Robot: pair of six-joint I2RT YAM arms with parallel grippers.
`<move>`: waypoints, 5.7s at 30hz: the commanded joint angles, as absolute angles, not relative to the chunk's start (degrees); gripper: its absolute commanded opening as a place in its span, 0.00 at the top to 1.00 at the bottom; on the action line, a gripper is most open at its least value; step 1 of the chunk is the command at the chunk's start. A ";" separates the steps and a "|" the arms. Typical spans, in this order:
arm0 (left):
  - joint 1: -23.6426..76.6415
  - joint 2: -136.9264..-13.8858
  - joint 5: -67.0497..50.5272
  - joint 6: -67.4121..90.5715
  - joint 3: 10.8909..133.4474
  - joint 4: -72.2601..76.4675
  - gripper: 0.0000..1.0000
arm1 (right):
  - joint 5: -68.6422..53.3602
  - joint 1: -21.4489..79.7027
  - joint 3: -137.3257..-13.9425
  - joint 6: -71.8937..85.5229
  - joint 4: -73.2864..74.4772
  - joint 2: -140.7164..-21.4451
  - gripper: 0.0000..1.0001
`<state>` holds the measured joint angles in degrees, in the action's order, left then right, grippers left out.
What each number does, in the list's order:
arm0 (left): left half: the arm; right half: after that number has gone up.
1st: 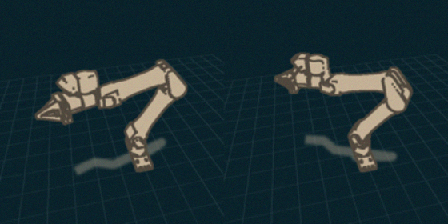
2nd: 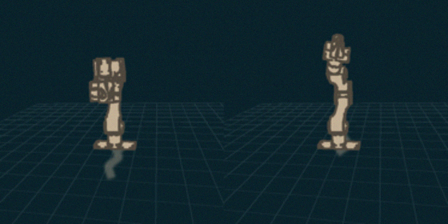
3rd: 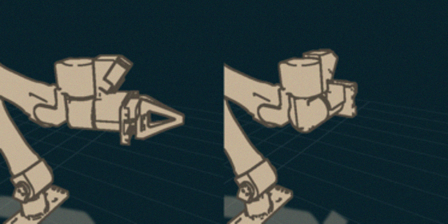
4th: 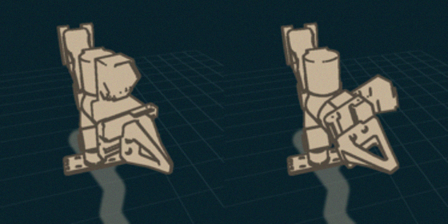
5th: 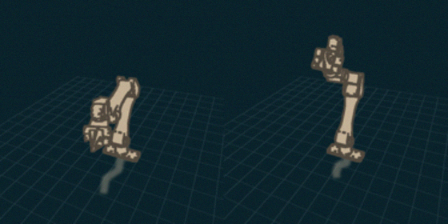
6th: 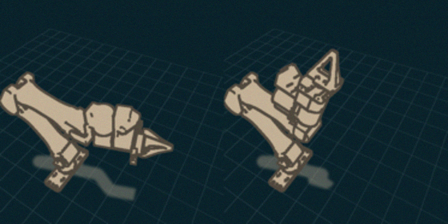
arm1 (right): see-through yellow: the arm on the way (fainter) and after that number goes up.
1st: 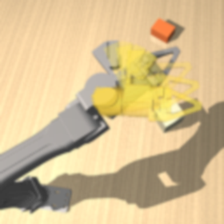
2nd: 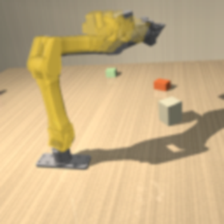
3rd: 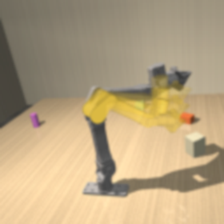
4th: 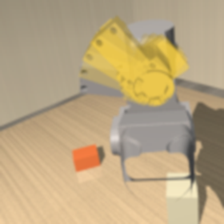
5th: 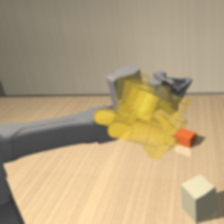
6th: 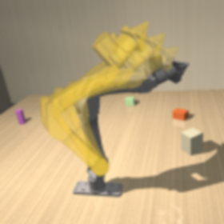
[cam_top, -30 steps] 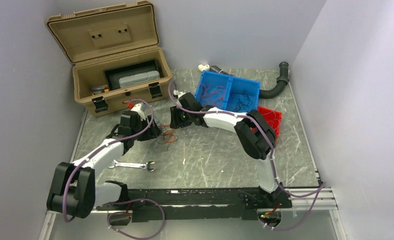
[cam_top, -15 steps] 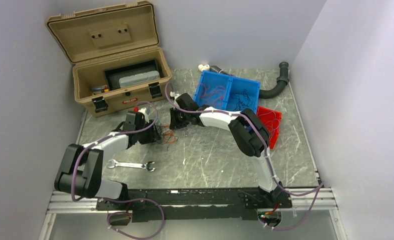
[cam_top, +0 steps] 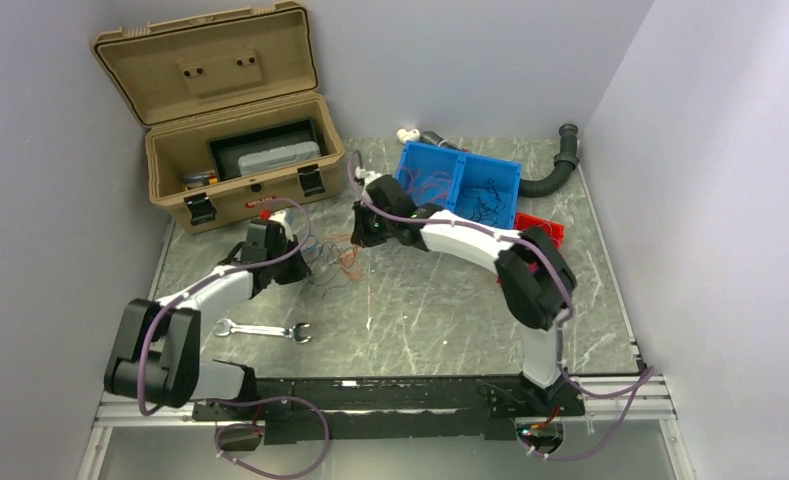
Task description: Untangle the cables
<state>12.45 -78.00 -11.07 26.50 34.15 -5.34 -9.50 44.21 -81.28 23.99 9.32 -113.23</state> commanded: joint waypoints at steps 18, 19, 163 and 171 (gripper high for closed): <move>6.50 -64.80 -6.49 33.75 27.69 -3.62 1.00 | 8.98 26.48 -66.73 24.52 16.85 -70.21 1.00; 6.50 -64.78 -6.57 33.77 27.69 -3.68 1.00 | 8.60 25.92 -66.83 24.37 16.86 -69.60 1.00; 14.36 -50.53 -13.96 28.29 27.80 -0.59 0.02 | -29.27 43.09 -61.81 23.05 9.07 -93.07 1.00; 13.91 -51.74 -17.28 29.06 23.94 6.75 0.01 | -38.78 38.64 -65.05 27.14 10.57 -87.55 1.00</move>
<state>14.31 -53.84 -13.80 28.16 26.72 -1.21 -33.15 40.88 -60.99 25.69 9.43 -92.27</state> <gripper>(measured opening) 0.993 0.012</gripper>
